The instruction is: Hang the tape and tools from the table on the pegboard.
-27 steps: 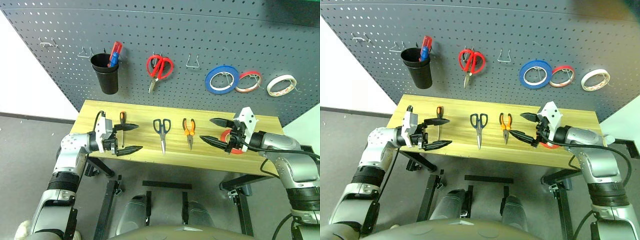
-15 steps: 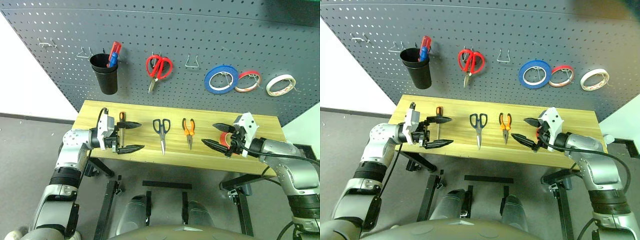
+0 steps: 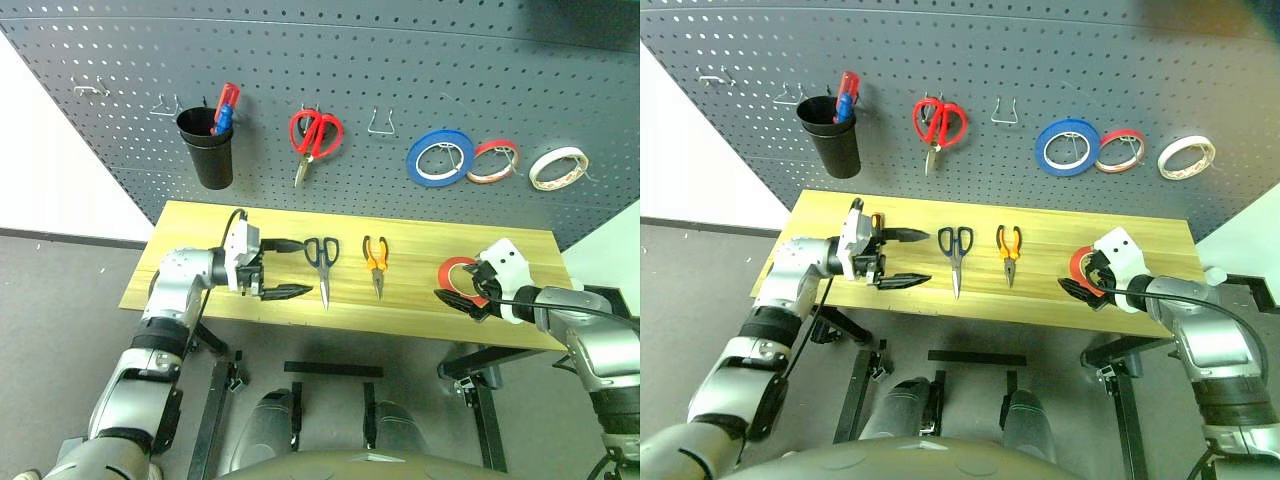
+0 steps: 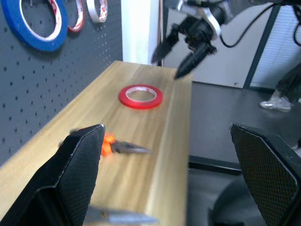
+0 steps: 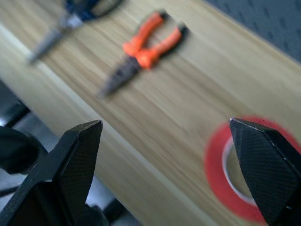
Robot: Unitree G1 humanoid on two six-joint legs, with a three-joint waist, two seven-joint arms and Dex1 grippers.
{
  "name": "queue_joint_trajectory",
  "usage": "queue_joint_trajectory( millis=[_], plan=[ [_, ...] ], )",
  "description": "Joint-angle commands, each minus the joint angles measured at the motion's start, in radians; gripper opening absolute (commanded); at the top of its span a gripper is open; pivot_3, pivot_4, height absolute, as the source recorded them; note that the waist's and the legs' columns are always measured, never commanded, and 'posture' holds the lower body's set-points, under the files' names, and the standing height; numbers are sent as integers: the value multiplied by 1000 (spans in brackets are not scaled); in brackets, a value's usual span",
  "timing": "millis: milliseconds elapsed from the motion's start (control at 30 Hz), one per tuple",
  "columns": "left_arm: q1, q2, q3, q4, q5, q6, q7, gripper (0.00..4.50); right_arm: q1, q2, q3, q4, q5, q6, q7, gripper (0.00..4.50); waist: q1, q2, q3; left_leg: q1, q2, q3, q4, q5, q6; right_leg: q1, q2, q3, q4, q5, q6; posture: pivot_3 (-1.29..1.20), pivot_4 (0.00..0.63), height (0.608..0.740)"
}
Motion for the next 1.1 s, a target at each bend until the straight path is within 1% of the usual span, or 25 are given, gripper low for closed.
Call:
queue_joint_trajectory(
  millis=[33, 133, 200, 233, 267, 467, 600, 667, 700, 767, 833, 933, 1100],
  plan=[
    [-36, -28, -15, 29, 22, -27, 24, 4457, -36, -28, -16, 41, -16, 8, 6, 4500, -14, 0, 7, 0, 0, 0, 0, 0, 1, 0, 0, 0, -1, 0, 0, 68, 255, 728],
    [-70, -53, -16, 63, 17, -16, 15, 4457, -87, -31, -4, 100, -31, 30, 4, 4500, -36, 0, 32, 0, 1, -1, 0, 0, 1, 0, 0, 0, 0, 0, 0, 57, 289, 728],
    [-80, -61, -32, 74, 39, -25, 15, 4457, -114, -35, 2, 145, -49, 37, -1, 4500, -48, 0, 44, 0, 4, -2, 0, 0, 1, 0, 0, 0, 0, 0, 0, 51, 328, 728],
    [-79, -62, -38, 68, 43, -23, 16, 4457, -117, -38, -1, 150, -51, 42, -1, 4500, -51, 0, 55, 0, 4, -2, 0, 0, 1, 0, 0, 0, 0, 0, 0, 51, 337, 728],
    [-87, -70, -42, 72, 49, -18, 25, 4457, -129, -39, 1, 170, -58, 41, -2, 4500, -52, 0, 64, 0, 4, -2, 0, 0, 1, -1, 0, 0, 1, 0, 0, 50, 357, 728],
    [-137, -115, -65, 117, 99, -8, 91, 4457, -202, -33, 27, 275, -92, 4, 15, 4500, -52, 1, 125, -6, 4, -2, 1, 0, 1, -6, -1, 0, 1, 0, 0, 61, 426, 728],
    [-149, -136, -74, 119, 113, 9, 118, 4457, -249, -34, 48, 319, -110, -18, 31, 4500, -52, 2, 165, -7, 4, -2, 1, 0, 1, -7, -1, -1, 2, 0, 0, 62, 456, 728],
    [-151, -151, -77, 113, 115, 24, 137, 4457, -269, -33, 60, 334, -119, -26, 40, 4500, -52, 3, 183, -8, 4, -2, 1, 0, 1, -9, -1, -1, 2, 0, 0, 65, 463, 728],
    [-155, -162, -74, 108, 113, 44, 159, 4457, -278, -32, 68, 344, -125, -30, 45, 4500, -52, 3, 185, -9, 4, -2, 1, 0, 0, -10, -1, -1, 3, 0, 0, 71, 468, 728],
    [-160, -179, -72, 95, 113, 69, 195, 4457, -291, -28, 80, 359, -135, -35, 51, 4500, -51, 2, 192, -14, 4, -2, 2, 3, -6, -15, -1, -2, 8, 0, 0, 78, 471, 728],
    [-163, -192, -80, 67, 118, 90, 220, 4457, -309, -21, 95, 376, -142, -40, 59, 4500, -49, 2, 202, -23, 4, -3, 8, 3, -5, -25, -2, -4, 15, 0, 0, 92, 476, 728],
    [-156, -202, -86, 4, 108, 131, 236, 4457, -343, -9, 122, 414, -157, -41, 71, 4500, -49, 2, 213, -25, 4, -3, 12, 3, -5, -25, -2, -6, 16, 0, 0, 104, 479, 728],
    [-129, -165, -108, -104, 118, 196, 236, 4457, -392, 15, 176, 488, -194, -63, 93, 4500, -49, 4, 222, -25, 4, -3, 12, 3, -5, -25, -3, -7, 17, 0, 0, 122, 479, 728]
  ],
)
